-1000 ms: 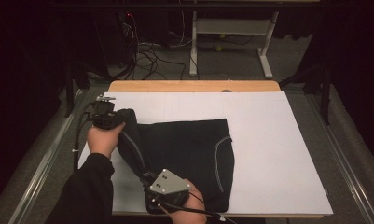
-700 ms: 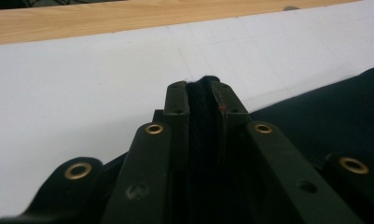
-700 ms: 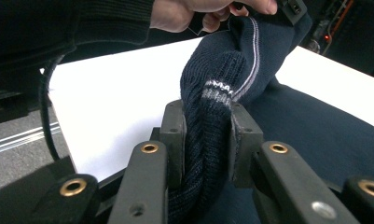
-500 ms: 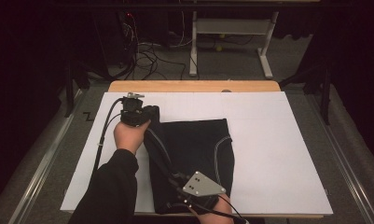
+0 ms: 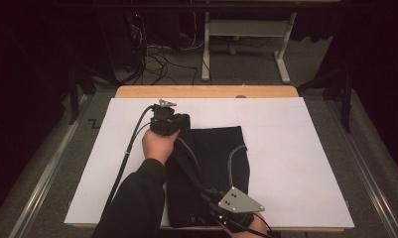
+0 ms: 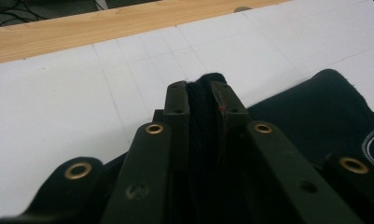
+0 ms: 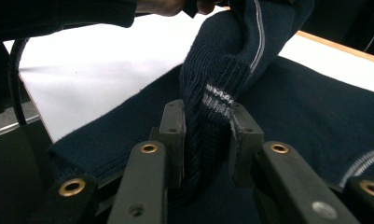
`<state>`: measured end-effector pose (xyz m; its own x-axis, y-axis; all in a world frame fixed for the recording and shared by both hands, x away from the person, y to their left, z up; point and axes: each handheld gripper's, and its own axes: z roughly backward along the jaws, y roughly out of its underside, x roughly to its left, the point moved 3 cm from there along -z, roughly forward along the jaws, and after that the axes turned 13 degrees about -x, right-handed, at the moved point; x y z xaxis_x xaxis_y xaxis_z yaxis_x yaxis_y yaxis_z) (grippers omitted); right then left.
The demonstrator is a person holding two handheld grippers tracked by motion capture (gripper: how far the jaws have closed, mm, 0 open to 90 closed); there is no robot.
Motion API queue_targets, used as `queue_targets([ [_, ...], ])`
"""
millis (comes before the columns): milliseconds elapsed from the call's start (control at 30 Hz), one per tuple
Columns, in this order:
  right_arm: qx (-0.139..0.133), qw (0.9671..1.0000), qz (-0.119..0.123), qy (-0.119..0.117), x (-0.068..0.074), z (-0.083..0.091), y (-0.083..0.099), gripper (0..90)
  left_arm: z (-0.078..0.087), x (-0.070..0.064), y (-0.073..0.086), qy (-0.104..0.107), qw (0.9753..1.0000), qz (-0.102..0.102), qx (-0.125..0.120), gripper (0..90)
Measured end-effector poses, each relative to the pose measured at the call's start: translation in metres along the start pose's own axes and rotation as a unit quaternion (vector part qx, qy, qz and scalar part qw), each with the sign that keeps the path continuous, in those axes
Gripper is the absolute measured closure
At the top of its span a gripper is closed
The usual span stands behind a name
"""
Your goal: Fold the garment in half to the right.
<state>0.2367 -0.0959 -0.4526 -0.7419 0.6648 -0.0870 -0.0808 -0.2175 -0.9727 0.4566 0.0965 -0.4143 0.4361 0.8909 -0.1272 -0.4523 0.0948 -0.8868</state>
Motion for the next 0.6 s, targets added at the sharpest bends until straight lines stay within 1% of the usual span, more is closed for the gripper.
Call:
queue_targets([
  [33, -0.002, 1.0000, -0.004, 0.000, -0.001, 0.002, 0.001, 72.2, -0.002, -0.003, 0.000, 0.000, 1.0000, -0.003, 0.002, 74.8],
  [267, -0.003, 0.9999, -0.008, 0.009, -0.007, 0.016, 0.005, 71.8, -0.016, -0.024, -0.004, 0.003, 0.9998, -0.012, 0.012, 74.4],
  [400, 0.002, 0.9998, -0.008, 0.017, -0.014, 0.026, 0.012, 71.6, -0.021, -0.032, -0.005, 0.003, 0.9997, -0.016, 0.016, 74.4],
  [600, 0.008, 0.9995, -0.019, 0.026, -0.022, 0.035, 0.019, 71.0, -0.029, -0.042, -0.005, 0.006, 0.9996, -0.017, 0.024, 74.4],
])
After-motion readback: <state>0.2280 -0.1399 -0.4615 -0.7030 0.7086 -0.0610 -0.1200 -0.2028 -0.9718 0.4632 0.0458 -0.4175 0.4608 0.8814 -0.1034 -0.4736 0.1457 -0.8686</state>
